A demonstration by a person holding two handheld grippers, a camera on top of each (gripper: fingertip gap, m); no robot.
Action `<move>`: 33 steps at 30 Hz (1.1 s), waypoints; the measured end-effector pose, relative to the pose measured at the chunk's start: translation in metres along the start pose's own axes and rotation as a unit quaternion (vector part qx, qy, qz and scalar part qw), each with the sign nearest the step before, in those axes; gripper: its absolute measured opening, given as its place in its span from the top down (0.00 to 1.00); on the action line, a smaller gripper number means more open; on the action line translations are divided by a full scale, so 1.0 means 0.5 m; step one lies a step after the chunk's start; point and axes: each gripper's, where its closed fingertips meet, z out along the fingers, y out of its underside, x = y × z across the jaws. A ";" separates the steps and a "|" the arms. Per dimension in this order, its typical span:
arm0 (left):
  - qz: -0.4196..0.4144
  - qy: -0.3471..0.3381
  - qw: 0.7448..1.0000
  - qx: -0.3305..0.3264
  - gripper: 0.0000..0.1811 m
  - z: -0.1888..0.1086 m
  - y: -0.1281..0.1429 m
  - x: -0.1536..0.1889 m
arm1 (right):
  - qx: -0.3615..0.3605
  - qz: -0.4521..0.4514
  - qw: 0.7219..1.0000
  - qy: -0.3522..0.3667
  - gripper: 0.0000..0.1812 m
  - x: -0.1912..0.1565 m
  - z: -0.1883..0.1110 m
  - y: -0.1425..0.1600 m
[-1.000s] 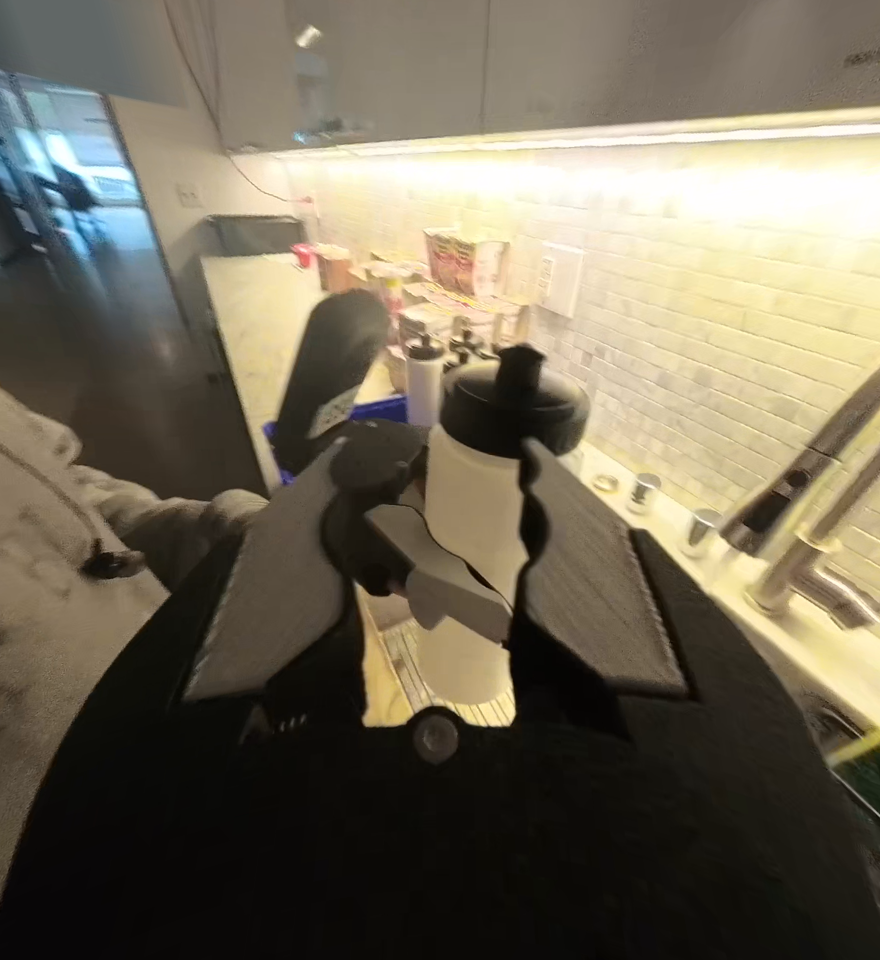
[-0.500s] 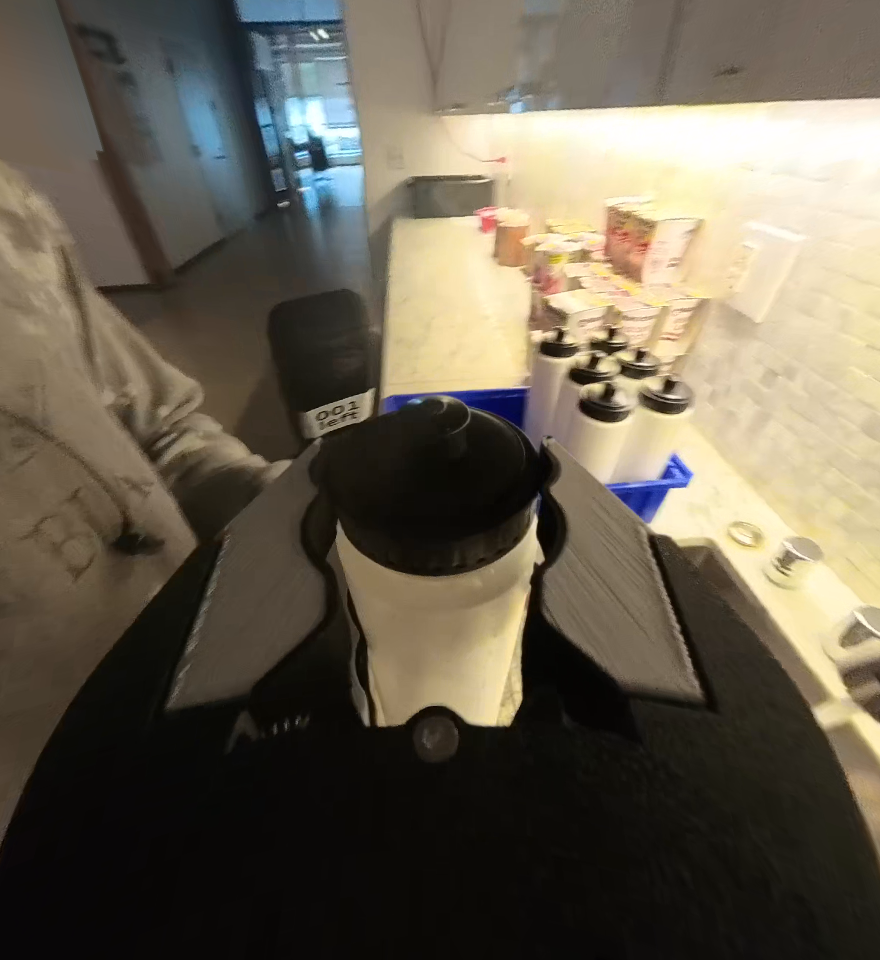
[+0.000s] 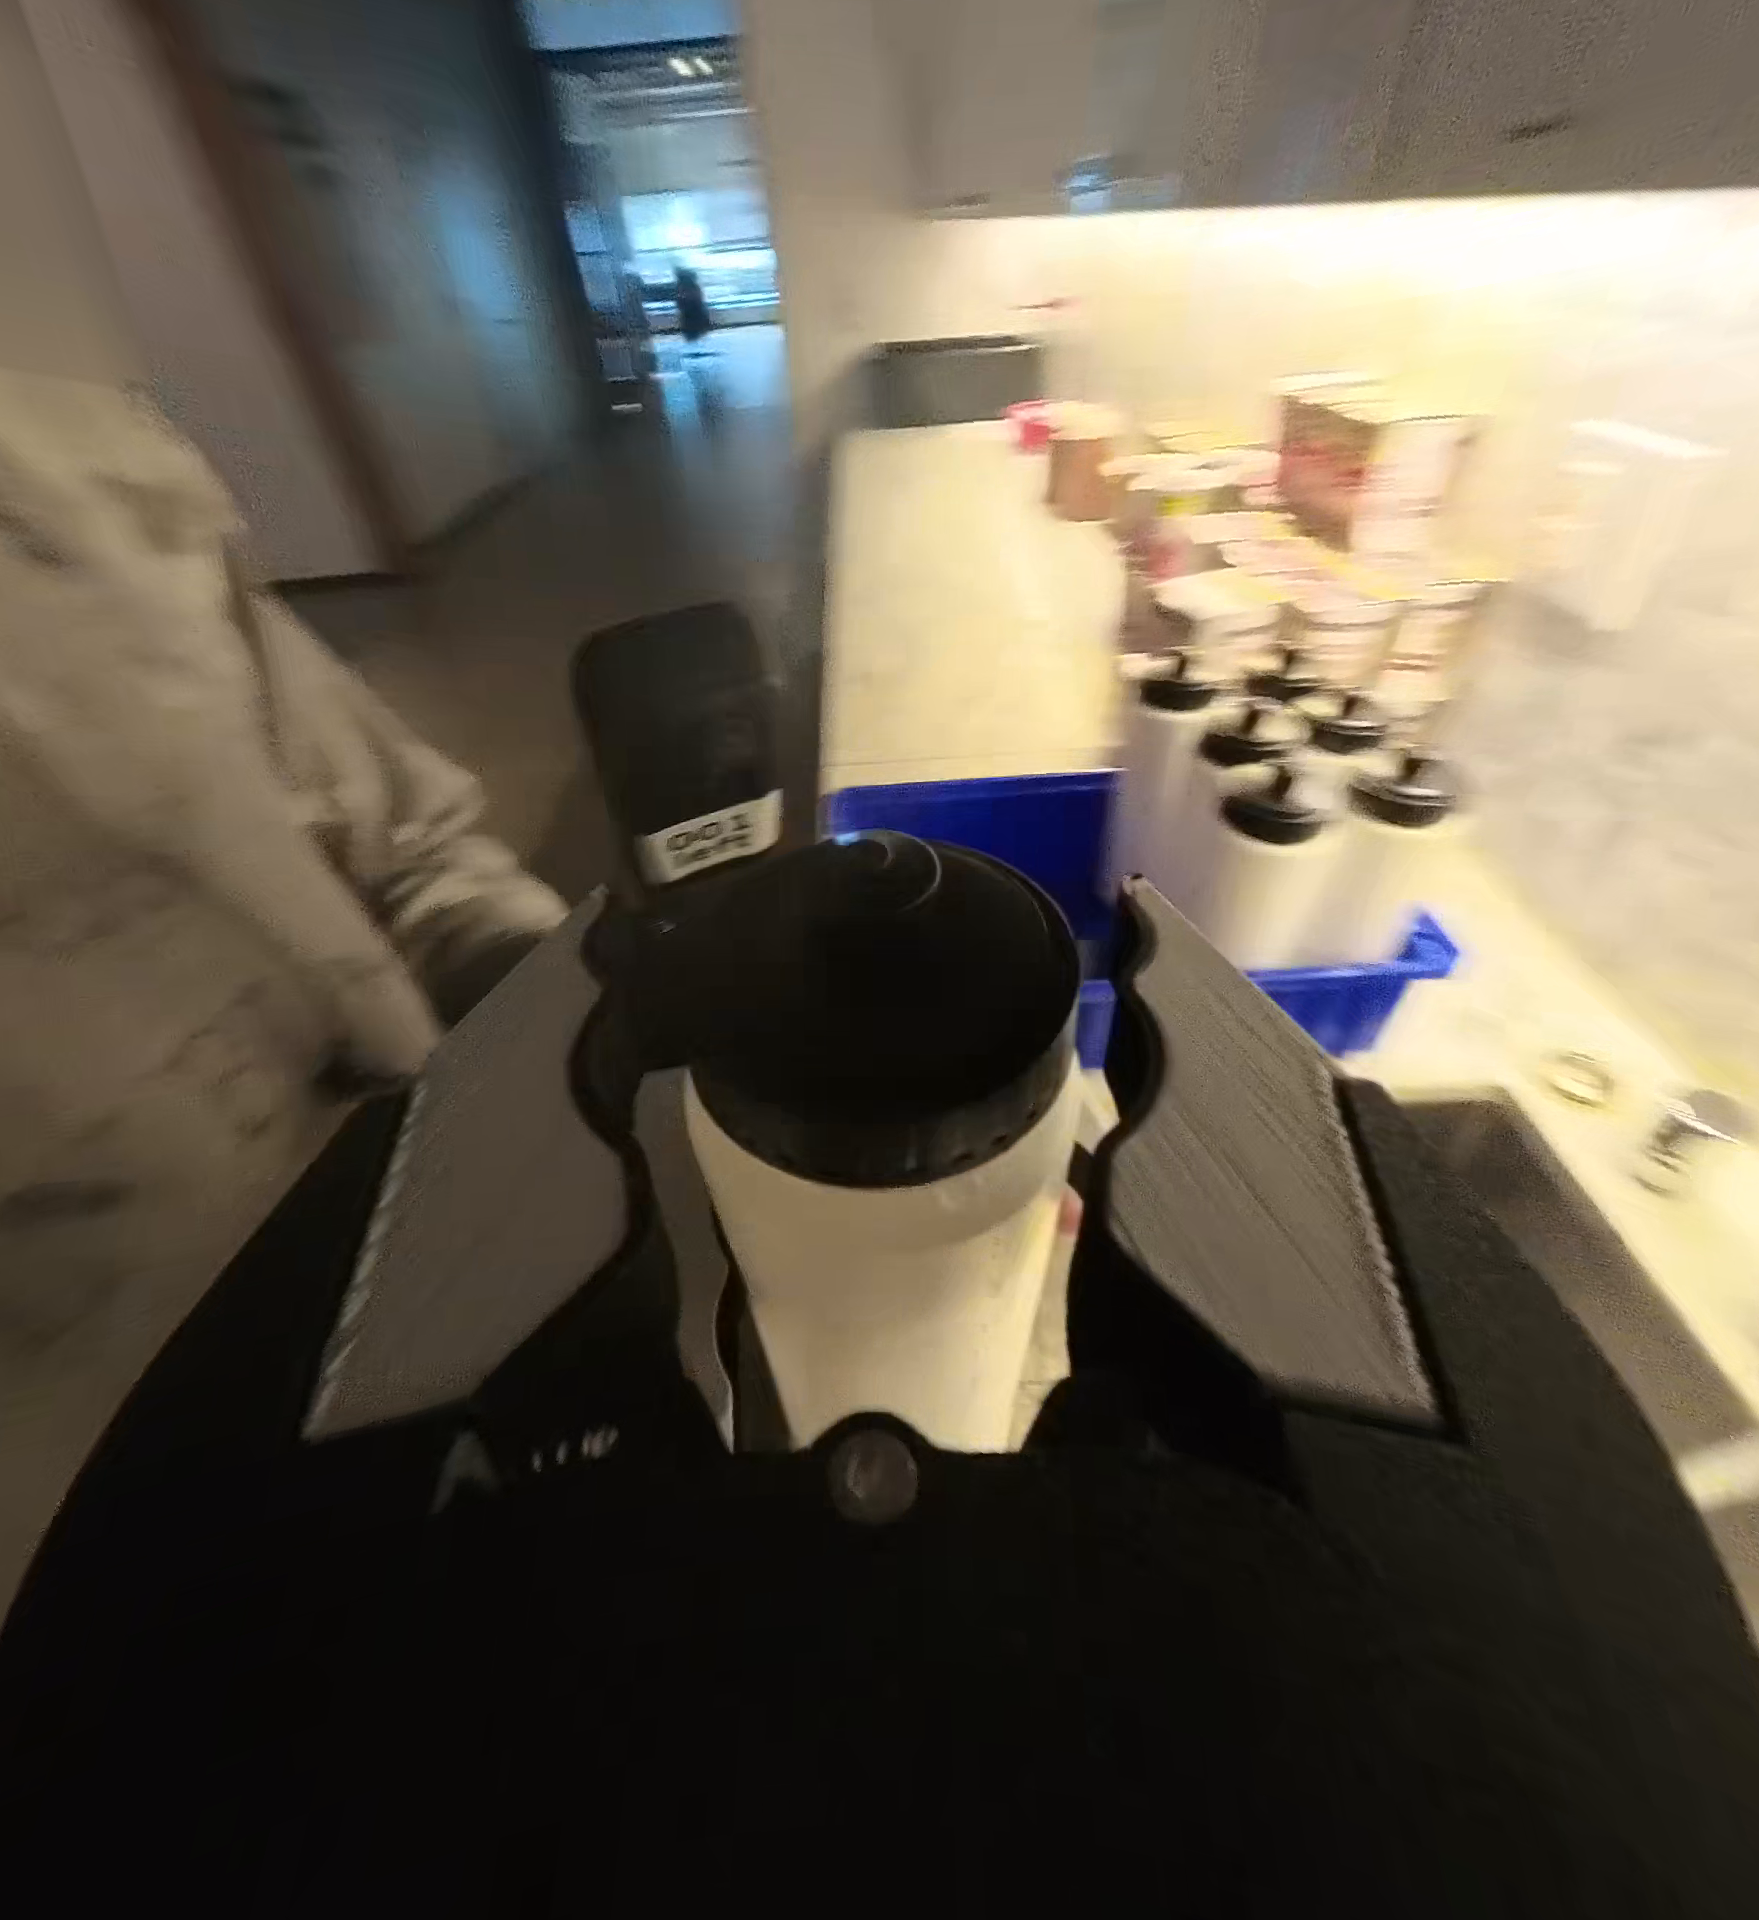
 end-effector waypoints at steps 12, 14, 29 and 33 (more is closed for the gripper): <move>0.010 -0.085 0.996 -0.030 0.44 -0.008 0.014 -0.060 | 0.000 -0.036 0.915 0.401 0.55 0.091 -0.001 0.024; 0.002 -0.081 0.996 -0.028 0.44 -0.006 0.020 -0.063 | -0.009 -0.037 0.916 0.399 0.55 0.084 0.008 0.024; -0.011 0.012 1.000 0.001 0.44 0.000 0.018 -0.012 | 0.018 -0.005 0.998 0.053 0.57 0.041 0.017 0.037; -0.023 0.029 0.999 0.010 0.44 0.010 0.087 0.016 | -0.004 0.000 0.998 0.062 0.57 0.027 0.025 0.119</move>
